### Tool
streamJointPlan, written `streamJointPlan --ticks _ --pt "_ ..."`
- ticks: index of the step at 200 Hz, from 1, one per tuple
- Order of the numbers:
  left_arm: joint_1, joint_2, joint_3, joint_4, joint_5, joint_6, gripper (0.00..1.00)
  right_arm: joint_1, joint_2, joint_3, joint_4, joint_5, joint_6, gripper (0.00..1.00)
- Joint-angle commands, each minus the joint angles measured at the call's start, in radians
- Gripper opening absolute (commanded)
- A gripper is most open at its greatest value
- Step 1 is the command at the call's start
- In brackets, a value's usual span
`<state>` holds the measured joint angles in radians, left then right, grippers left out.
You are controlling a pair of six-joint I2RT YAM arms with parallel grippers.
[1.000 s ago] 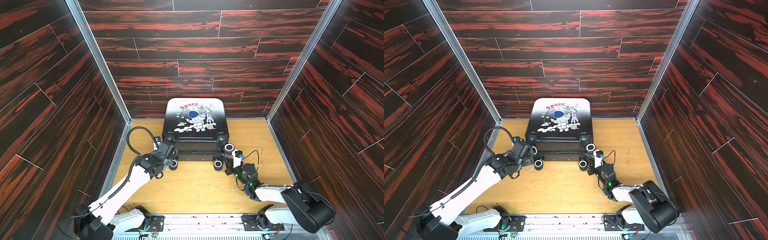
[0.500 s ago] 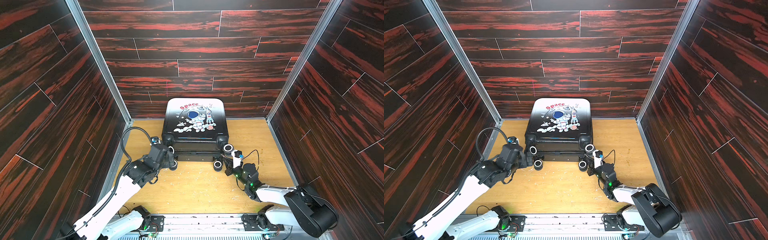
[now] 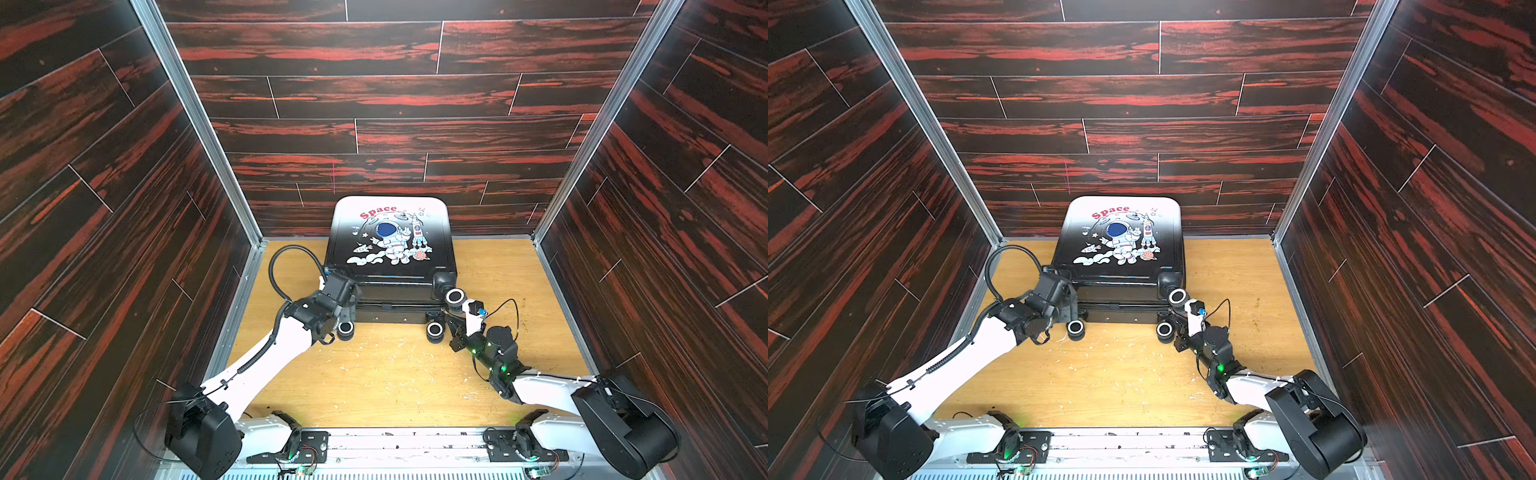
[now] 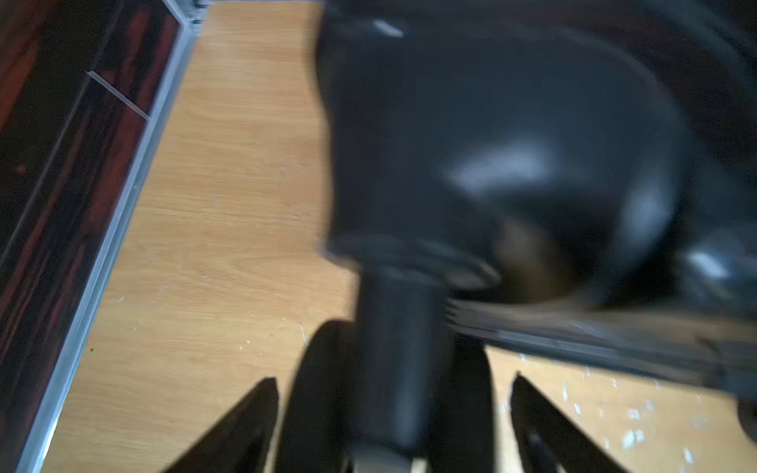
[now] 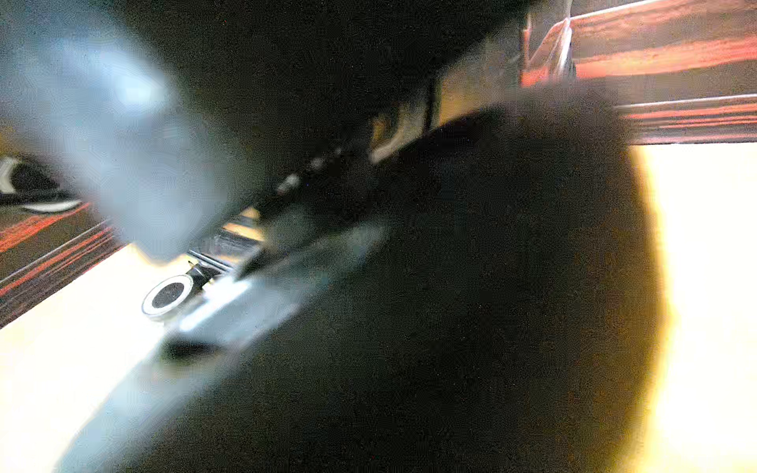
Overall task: Open the suitcase zippers
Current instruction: Unzip the zipper on the suitcase.
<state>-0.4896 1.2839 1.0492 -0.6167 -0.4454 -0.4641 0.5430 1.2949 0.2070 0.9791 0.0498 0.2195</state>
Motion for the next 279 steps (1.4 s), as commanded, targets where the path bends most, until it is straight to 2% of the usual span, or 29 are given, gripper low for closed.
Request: streamJointPlan --ticks 1,36,59,90,144,194,217,249,279 --pt "0.028 -0.006 0.024 0.082 -0.043 0.045 0.74 0.007 -0.022 0.023 0.065 -0.050 -0.006 0.00" --pt "0.063 0.078 0.064 0.062 -0.019 0.060 0.36 -0.010 -0.015 0.014 0.081 -0.050 0.001 0.00" --pt "0.087 0.098 0.052 0.055 -0.017 0.059 0.16 -0.026 -0.001 0.004 0.111 -0.035 0.013 0.00" --pt "0.119 0.091 0.038 0.051 -0.041 0.055 0.03 -0.039 -0.002 -0.001 0.113 0.007 -0.013 0.00" --pt "0.152 0.081 0.015 0.051 -0.071 0.048 0.00 -0.126 -0.023 -0.020 0.120 0.004 -0.053 0.00" --pt "0.170 0.084 0.009 0.051 -0.098 0.050 0.00 -0.209 -0.014 -0.055 0.292 -0.006 -0.031 0.00" --pt "0.171 0.086 0.007 0.051 -0.101 0.051 0.00 -0.230 0.026 -0.072 0.427 -0.024 -0.015 0.00" --pt "0.172 0.086 0.005 0.051 -0.123 0.062 0.00 -0.263 0.091 -0.049 0.511 -0.010 0.007 0.00" --pt "0.175 0.090 0.005 0.051 -0.138 0.075 0.00 -0.307 0.135 -0.001 0.501 -0.008 0.006 0.00"
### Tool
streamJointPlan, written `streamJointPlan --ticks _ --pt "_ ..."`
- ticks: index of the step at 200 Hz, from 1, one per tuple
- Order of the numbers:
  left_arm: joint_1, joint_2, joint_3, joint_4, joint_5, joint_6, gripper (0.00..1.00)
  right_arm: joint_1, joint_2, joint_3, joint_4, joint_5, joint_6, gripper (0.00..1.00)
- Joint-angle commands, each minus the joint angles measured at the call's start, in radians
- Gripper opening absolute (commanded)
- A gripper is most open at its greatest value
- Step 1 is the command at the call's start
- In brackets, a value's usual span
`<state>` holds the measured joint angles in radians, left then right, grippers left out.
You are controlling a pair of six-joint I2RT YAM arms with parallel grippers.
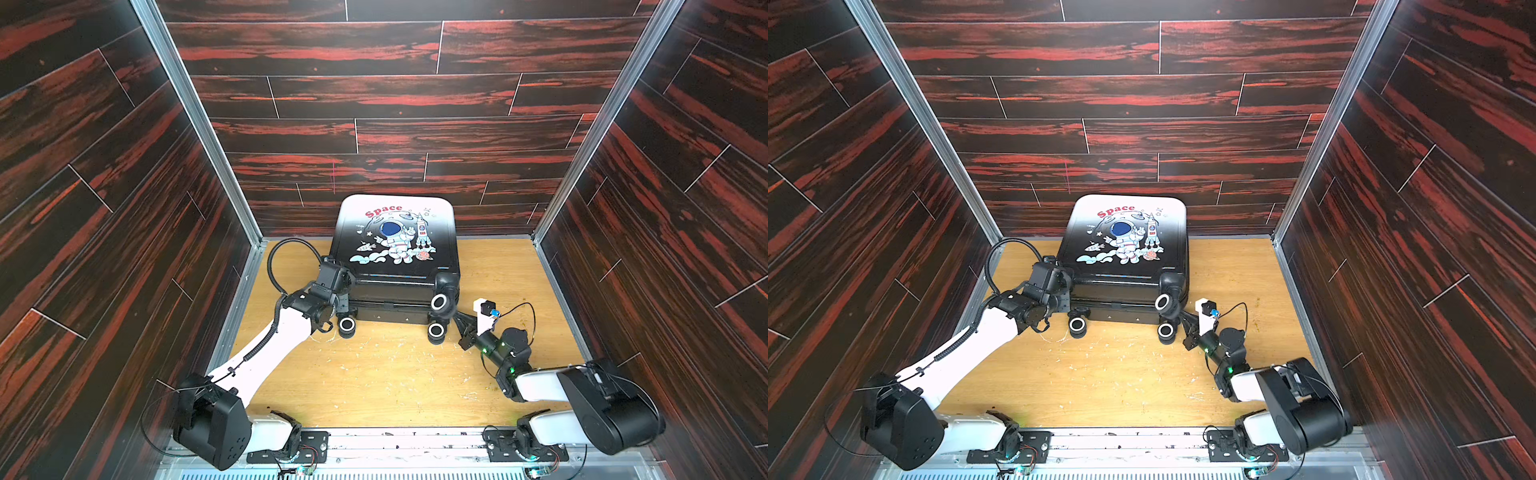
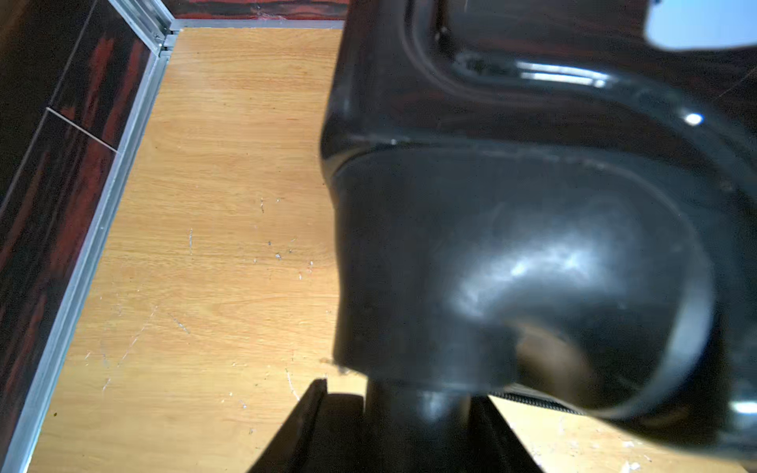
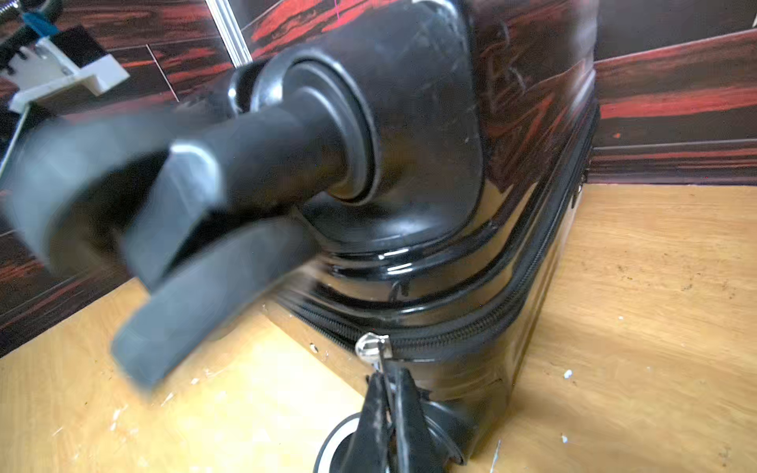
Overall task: Open the suitcase zippers
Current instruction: Unzip the zipper on the suitcase.
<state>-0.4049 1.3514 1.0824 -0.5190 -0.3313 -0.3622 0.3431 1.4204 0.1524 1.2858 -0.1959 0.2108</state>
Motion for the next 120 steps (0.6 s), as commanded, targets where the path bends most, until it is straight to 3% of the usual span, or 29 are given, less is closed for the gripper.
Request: streamJointPlan --ticks 1,90,120 --pt "0.090 0.024 -0.029 -0.047 -0.252 -0.026 0.00 -0.108 0.012 0.055 0.195 0.238 0.013 0.00" --pt "0.094 0.019 -0.026 -0.041 -0.274 0.007 0.00 -0.127 0.088 0.212 0.068 0.257 -0.073 0.00" --pt "0.092 -0.014 0.086 -0.179 -0.318 -0.007 0.61 -0.079 0.052 0.177 0.059 0.233 -0.075 0.00"
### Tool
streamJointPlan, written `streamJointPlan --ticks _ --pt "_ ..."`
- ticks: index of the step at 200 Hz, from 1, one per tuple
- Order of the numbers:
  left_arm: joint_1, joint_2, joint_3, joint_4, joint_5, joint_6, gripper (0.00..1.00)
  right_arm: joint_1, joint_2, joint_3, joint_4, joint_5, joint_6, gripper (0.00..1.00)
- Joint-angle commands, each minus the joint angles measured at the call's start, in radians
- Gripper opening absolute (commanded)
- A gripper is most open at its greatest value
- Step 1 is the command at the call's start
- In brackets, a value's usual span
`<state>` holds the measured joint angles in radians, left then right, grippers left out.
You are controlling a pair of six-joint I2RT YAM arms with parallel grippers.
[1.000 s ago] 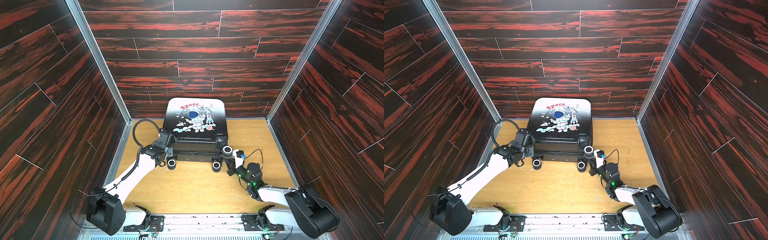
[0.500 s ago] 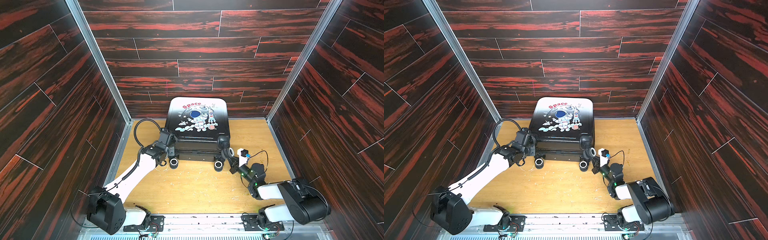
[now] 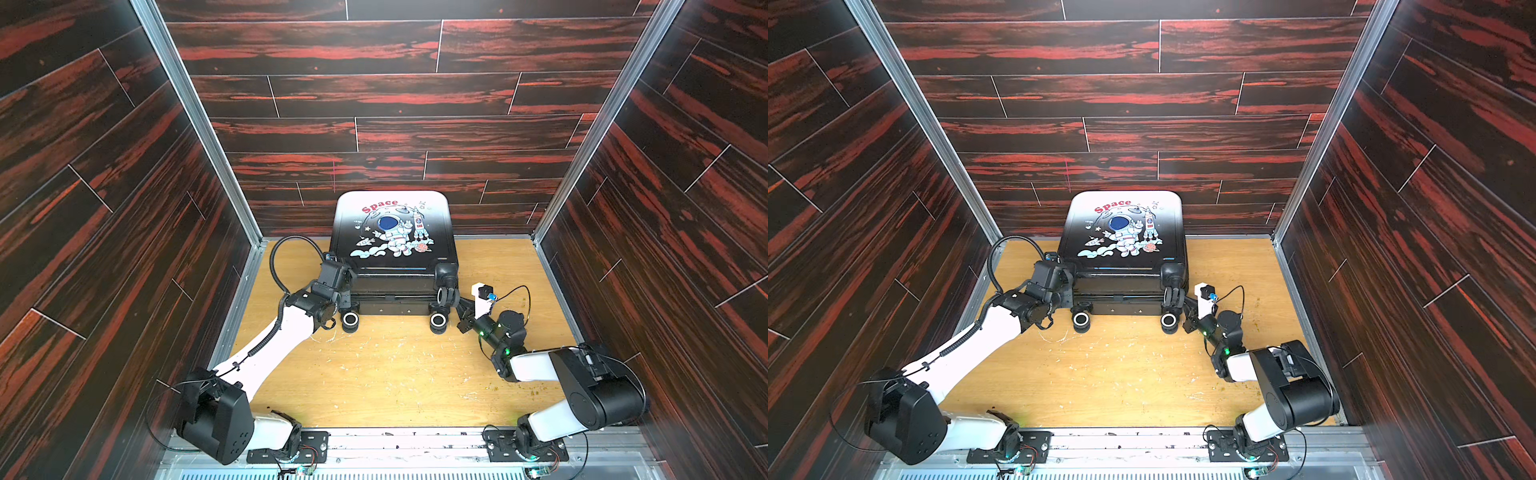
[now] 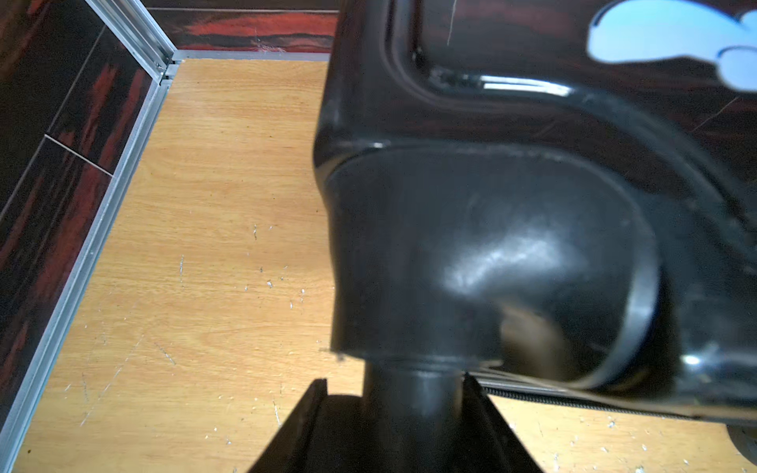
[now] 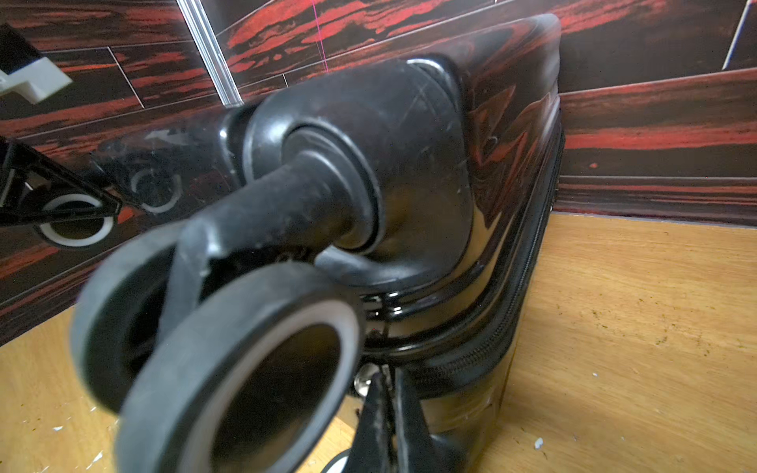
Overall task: Open the suitcase zippers
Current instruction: Unzip the zipper on the suitcase, then adjust the suitcase at the center of the board.
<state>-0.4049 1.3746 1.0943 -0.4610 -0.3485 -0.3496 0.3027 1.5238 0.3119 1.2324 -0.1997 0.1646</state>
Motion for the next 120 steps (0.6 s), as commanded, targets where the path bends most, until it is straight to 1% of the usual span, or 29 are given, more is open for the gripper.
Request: streamJointPlan --ticks 1,16,19,30,38,62,72,83,90,106,120 --pt "0.092 -0.039 0.081 -0.241 -0.302 -0.021 0.62 -0.037 -0.053 0.016 0.111 0.236 -0.030 0.00" --pt "0.088 -0.069 0.151 -0.315 -0.296 -0.034 0.96 0.009 -0.076 -0.007 0.097 0.249 -0.054 0.00" --pt "0.085 -0.077 0.164 -0.326 -0.293 -0.036 1.00 0.019 -0.079 -0.011 0.095 0.251 -0.057 0.00" --pt "0.052 -0.107 0.206 -0.337 -0.292 -0.030 1.00 0.052 -0.094 -0.027 0.094 0.257 -0.056 0.00" --pt "0.003 -0.121 0.235 -0.357 -0.303 -0.020 1.00 0.073 -0.105 -0.042 0.097 0.260 -0.051 0.00" --pt "-0.225 -0.111 0.345 -0.424 -0.372 -0.015 1.00 0.126 -0.137 -0.068 0.085 0.268 -0.041 0.00" --pt "-0.301 -0.100 0.368 -0.424 -0.335 -0.057 1.00 0.147 -0.149 -0.077 0.079 0.269 -0.037 0.00" --pt "-0.373 -0.084 0.370 -0.385 -0.264 -0.110 1.00 0.175 -0.159 -0.082 0.074 0.269 -0.034 0.00" --pt "-0.417 -0.066 0.371 -0.362 -0.240 -0.142 1.00 0.196 -0.164 -0.084 0.067 0.275 -0.037 0.00" --pt "-0.515 -0.003 0.376 -0.290 -0.183 -0.197 1.00 0.243 -0.165 -0.095 0.070 0.294 -0.032 0.00" --pt "-0.576 0.072 0.394 -0.241 -0.140 -0.265 1.00 0.272 -0.166 -0.113 0.089 0.310 -0.013 0.00"
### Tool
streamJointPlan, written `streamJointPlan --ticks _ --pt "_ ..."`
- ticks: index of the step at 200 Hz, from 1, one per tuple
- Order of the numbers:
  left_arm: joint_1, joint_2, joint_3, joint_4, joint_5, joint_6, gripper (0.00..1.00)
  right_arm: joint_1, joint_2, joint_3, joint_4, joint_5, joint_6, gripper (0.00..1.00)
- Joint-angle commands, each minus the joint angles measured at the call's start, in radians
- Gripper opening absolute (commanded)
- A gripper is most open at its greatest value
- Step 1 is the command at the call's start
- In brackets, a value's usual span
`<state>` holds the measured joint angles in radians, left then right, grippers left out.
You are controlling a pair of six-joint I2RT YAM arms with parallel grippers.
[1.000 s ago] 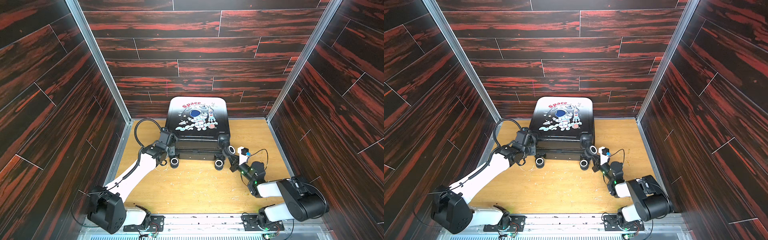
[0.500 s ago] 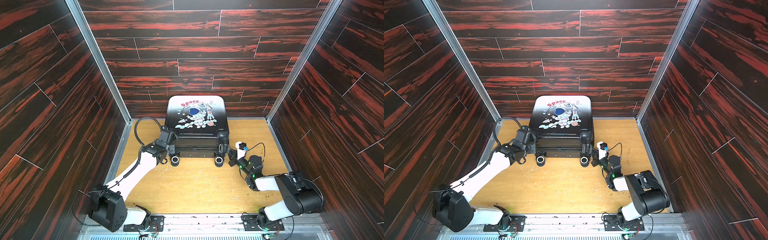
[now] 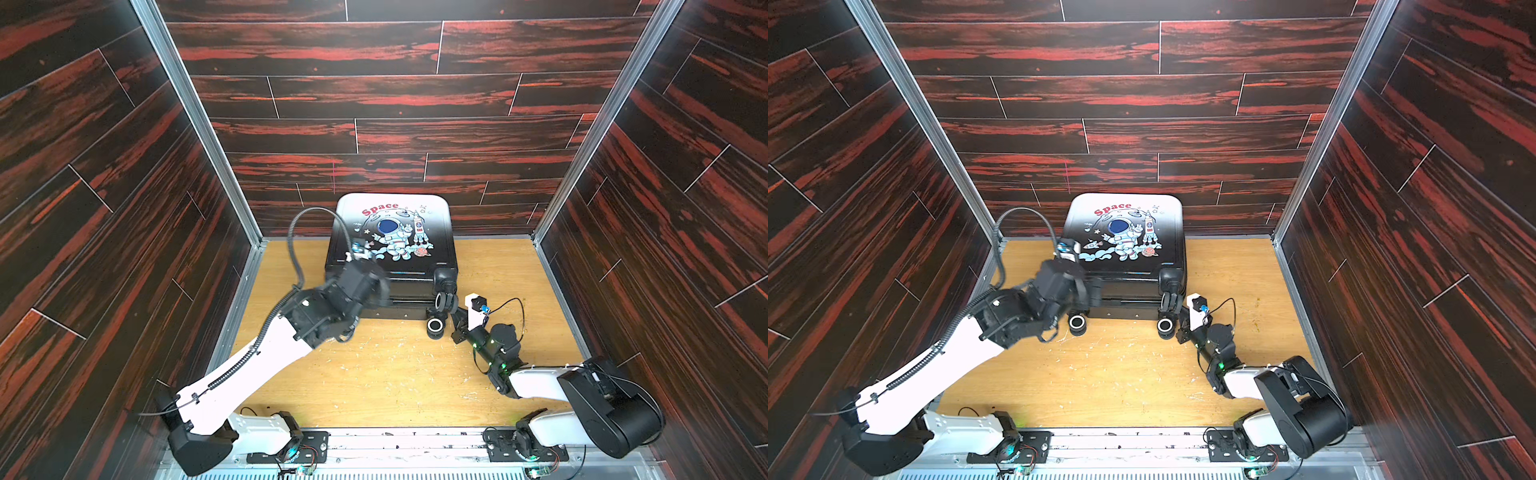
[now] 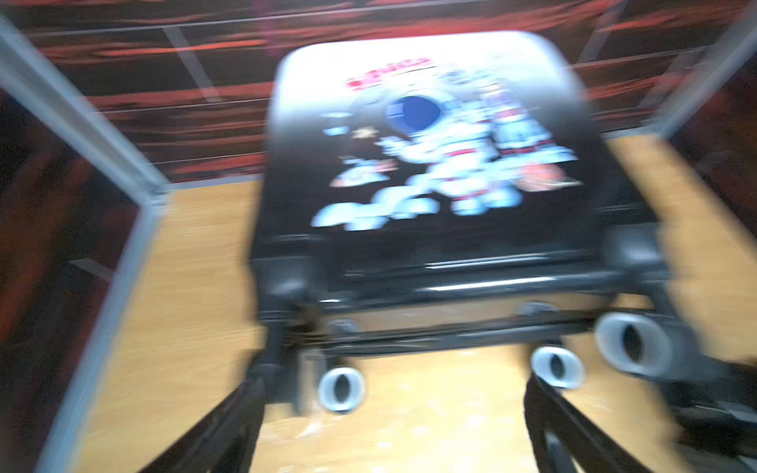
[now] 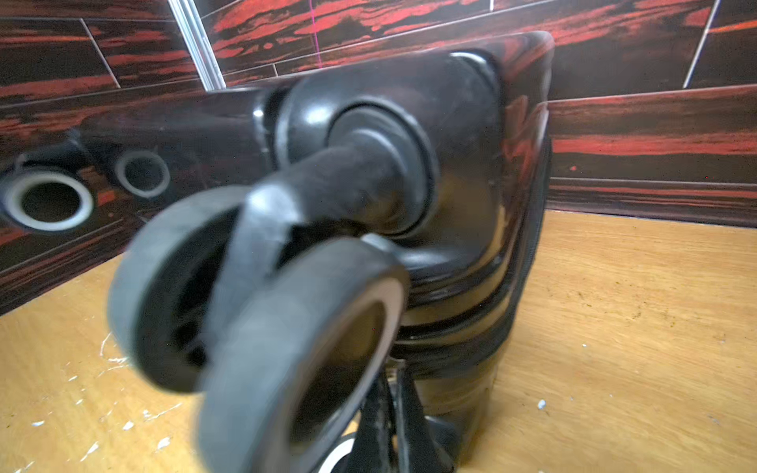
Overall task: Open the suitcase zippers
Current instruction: Adjust the suitcase at the center of the board.
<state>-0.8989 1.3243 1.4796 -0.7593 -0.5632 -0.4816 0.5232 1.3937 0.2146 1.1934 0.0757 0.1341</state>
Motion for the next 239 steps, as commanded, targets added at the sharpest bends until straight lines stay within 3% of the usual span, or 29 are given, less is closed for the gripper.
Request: streamJointPlan --ticks 1,24,67,106,148,200,239 --pt "-0.085 0.130 0.011 0.060 0.080 -0.137 1.00 0.053 -0.036 -0.017 0.130 0.035 0.019 0.00" --pt "-0.149 0.277 0.107 0.058 0.077 -0.235 1.00 0.066 -0.038 -0.049 0.161 0.046 0.053 0.00" --pt "-0.156 0.457 0.236 0.081 0.106 -0.320 1.00 0.068 -0.078 -0.081 0.168 0.039 0.105 0.00" --pt "-0.156 0.543 0.272 0.108 0.152 -0.348 1.00 0.073 -0.097 -0.099 0.155 0.027 0.130 0.00" --pt "-0.156 0.540 0.236 0.213 0.227 -0.353 1.00 0.075 -0.091 -0.106 0.159 0.021 0.144 0.00" --pt "-0.155 0.617 0.231 0.103 0.149 -0.363 0.97 0.074 -0.096 -0.109 0.178 0.021 0.178 0.00" --pt "-0.152 0.637 0.213 0.085 0.040 -0.358 0.85 0.074 -0.107 -0.113 0.175 0.015 0.192 0.00"
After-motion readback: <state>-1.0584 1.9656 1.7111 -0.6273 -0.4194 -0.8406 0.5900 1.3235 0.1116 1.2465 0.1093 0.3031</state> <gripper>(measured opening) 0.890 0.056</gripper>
